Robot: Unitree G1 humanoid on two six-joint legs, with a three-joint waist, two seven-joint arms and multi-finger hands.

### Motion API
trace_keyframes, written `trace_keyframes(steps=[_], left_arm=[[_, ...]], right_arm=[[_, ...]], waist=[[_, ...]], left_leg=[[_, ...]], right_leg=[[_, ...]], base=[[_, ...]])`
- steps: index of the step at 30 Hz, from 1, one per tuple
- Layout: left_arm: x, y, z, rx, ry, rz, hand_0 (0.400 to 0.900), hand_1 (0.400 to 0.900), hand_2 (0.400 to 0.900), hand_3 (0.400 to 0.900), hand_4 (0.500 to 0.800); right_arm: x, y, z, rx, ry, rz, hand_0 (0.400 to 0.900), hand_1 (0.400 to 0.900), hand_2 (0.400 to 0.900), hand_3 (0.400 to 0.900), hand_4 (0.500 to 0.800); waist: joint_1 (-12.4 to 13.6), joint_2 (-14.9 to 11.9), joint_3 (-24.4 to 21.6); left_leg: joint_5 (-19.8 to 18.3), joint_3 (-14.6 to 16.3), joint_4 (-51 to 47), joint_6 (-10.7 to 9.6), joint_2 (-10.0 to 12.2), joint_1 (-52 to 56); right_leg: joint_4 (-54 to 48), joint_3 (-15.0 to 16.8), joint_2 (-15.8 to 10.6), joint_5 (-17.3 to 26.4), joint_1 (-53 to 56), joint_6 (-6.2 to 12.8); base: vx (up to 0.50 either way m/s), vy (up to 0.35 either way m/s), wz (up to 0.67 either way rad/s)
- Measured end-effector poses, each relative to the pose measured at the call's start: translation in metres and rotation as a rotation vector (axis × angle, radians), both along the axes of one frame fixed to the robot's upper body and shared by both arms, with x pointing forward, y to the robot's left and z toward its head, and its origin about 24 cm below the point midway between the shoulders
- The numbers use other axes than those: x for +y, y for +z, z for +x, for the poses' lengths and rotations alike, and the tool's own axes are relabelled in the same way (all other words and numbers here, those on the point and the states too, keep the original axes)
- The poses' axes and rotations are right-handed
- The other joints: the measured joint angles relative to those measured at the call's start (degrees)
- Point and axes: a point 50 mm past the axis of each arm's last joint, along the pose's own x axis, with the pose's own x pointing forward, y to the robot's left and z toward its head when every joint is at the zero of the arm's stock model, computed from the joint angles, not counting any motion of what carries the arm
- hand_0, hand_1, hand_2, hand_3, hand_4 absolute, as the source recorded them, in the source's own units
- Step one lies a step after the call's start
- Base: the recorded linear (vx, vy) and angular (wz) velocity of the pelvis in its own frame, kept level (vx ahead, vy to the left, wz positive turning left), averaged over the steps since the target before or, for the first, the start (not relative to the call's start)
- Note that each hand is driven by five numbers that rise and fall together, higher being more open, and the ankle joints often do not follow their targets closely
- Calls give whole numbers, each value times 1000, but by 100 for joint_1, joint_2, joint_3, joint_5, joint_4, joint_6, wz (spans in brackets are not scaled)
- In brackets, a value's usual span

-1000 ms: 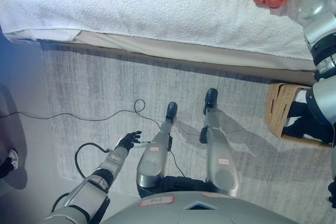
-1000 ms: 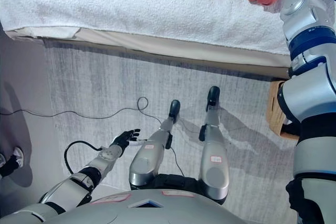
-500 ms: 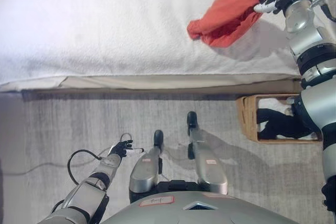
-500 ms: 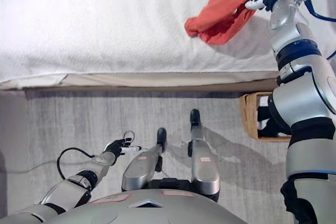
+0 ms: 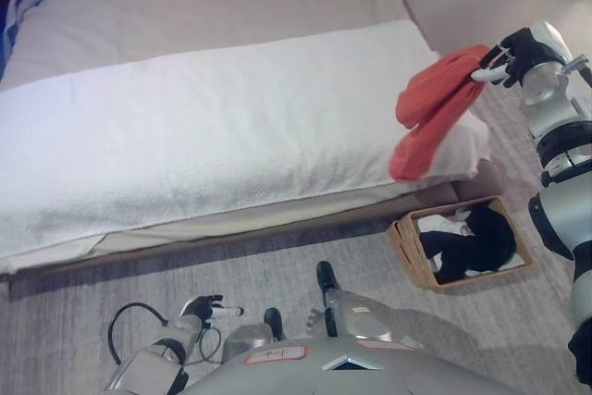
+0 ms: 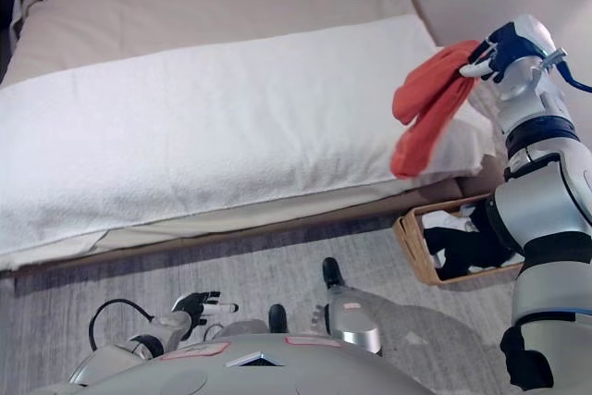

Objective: Put the clothes on the bed into the basket.

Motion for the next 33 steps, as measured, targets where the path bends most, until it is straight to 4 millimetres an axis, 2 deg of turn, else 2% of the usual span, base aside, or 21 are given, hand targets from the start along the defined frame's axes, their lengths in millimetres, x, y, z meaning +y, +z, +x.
trace_keyframes(steps=[5,9,14,16,20,21,24,25,29,30,33], left_arm=[[3,-1,-8,31,0,10,900,900,900,900,800],[3,0,-4,24,-5,8,900,900,900,900,800],[4,0,-2,19,-6,9,900,900,900,900,800],[4,0,-3,20,-5,10,900,900,900,900,800],[4,0,-2,17,-6,9,900,900,900,900,800],[4,0,-2,16,-6,9,900,900,900,900,800],[3,0,-2,17,-5,8,900,900,900,900,800],[4,0,-3,19,-2,9,900,900,900,900,800],[5,0,-5,19,24,7,900,900,900,900,800],[5,0,-5,19,24,6,900,900,900,900,800],[5,0,-6,20,26,6,900,900,900,900,800]], right_arm=[[-33,-8,-21,37,-109,4,400,400,400,400,500],[-64,-9,-44,65,-212,-10,400,400,400,400,500],[-88,-5,-64,68,-301,-11,400,400,400,400,500],[-95,-6,-71,73,-326,-13,400,400,400,400,500],[-102,-13,-80,95,-358,-7,400,400,400,400,500],[-103,-15,-82,102,-362,-8,400,400,400,400,500],[-104,-19,-85,116,-367,-9,400,400,400,400,500],[-105,-19,-85,117,-369,-8,400,400,400,400,500],[-107,-17,-87,114,-376,-13,400,400,400,400,500],[-108,-16,-87,113,-378,-14,900,900,900,900,800],[-108,-16,-87,112,-379,-13,900,900,900,900,800]], waist=[[-147,-33,-116],[-182,-20,-165],[-391,8,-192],[-482,21,-200],[-487,33,-206],[-479,33,-206],[-476,96,-207],[-476,112,-211],[-475,97,-195],[-471,108,-192],[-462,119,-188]], left_leg=[[-53,233,-1,83,-87,122],[-97,476,0,146,-138,233],[-133,611,-3,184,-168,300],[-137,643,-3,190,-178,320],[-152,805,-4,199,-190,364],[-152,834,-6,199,-191,367],[-180,893,-63,248,-138,323],[-219,891,-65,303,-127,322],[-221,838,-64,303,-126,303],[-220,816,-64,305,-118,294],[-219,759,-65,307,-93,271]], right_leg=[[1,105,-41,-22,22,77],[4,233,-13,-9,32,104],[3,337,-13,28,46,159],[3,373,-10,27,50,159],[1,420,3,8,37,183],[1,425,4,-11,31,209],[3,329,5,-200,14,461],[8,277,3,-200,8,461],[-3,253,-2,-232,-2,502],[-1,243,-2,-244,-3,517],[-4,139,-10,-246,-4,521]], base=[[-19,35,-27],[-29,27,-23],[-28,18,-15],[-15,12,-16],[-15,10,-14],[0,0,0],[-2,-9,4],[-9,-7,5],[-6,-11,9],[5,-13,10],[9,-21,12]])
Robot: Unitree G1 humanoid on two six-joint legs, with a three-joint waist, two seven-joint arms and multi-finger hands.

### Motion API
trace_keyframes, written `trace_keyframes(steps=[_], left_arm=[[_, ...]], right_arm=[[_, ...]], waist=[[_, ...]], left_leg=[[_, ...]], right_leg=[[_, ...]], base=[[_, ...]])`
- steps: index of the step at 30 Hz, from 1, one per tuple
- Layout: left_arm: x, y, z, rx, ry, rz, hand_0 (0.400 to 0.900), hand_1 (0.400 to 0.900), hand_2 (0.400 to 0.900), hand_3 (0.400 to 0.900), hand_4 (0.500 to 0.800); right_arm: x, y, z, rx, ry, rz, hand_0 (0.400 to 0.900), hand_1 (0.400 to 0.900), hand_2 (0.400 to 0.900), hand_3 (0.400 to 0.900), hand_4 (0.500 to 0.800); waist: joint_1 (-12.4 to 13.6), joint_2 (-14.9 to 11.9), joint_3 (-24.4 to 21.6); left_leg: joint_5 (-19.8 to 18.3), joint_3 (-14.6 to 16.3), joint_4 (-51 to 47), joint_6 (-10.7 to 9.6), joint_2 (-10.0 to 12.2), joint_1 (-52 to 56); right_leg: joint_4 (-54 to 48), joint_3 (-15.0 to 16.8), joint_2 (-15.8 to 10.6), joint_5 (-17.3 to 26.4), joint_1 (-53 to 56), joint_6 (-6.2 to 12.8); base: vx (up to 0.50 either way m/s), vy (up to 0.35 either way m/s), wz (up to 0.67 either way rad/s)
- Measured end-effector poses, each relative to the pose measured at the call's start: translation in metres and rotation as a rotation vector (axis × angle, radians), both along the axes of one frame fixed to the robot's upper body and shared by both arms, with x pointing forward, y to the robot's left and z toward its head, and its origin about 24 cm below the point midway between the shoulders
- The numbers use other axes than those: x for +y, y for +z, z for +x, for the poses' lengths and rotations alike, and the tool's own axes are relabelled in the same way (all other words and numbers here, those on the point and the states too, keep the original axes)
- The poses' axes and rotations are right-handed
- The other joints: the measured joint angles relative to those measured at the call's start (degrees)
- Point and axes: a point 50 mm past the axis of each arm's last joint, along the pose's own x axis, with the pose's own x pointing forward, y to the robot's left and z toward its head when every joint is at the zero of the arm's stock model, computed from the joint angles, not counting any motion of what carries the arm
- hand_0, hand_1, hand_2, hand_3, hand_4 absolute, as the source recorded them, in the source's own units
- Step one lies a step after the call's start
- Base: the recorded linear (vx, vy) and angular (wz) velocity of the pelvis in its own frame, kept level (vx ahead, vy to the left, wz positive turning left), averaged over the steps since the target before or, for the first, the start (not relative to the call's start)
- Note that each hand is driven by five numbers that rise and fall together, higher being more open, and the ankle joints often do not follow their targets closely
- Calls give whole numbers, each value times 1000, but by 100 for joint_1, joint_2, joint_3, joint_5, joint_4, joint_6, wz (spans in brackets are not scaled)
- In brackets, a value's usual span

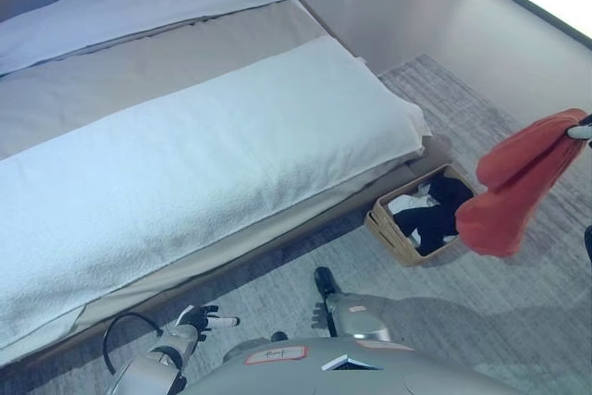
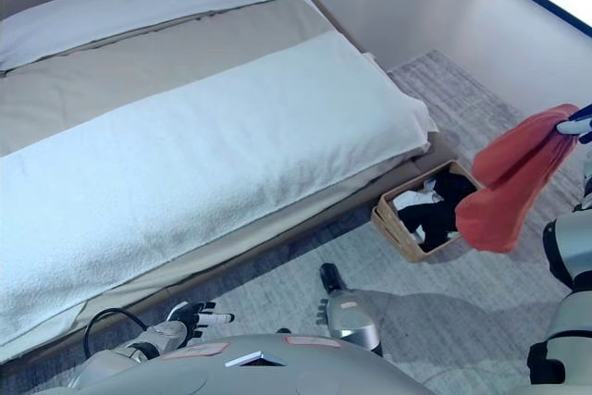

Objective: Put the clothes on the bed into the basket.

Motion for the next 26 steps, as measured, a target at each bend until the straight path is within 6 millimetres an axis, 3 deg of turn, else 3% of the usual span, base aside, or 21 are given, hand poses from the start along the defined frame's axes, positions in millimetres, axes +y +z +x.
trace_keyframes(steps=[19,26], left_arm=[[1,-1,-8,25,1,4,900,900,900,900,800],[1,-1,-10,31,2,6,900,900,900,900,800]], right_arm=[[-2,4,-1,-19,-2,3,900,900,900,900,800],[-1,4,0,-21,1,2,900,900,900,900,800]], waist=[[14,37,-14],[36,66,-20]], left_leg=[[2,-213,3,-12,40,-50],[-8,-284,52,-65,22,-20]], right_leg=[[5,-165,-19,-4,22,4],[6,-161,-12,287,54,-319]], base=[[5,-12,5],[-1,0,-1]])
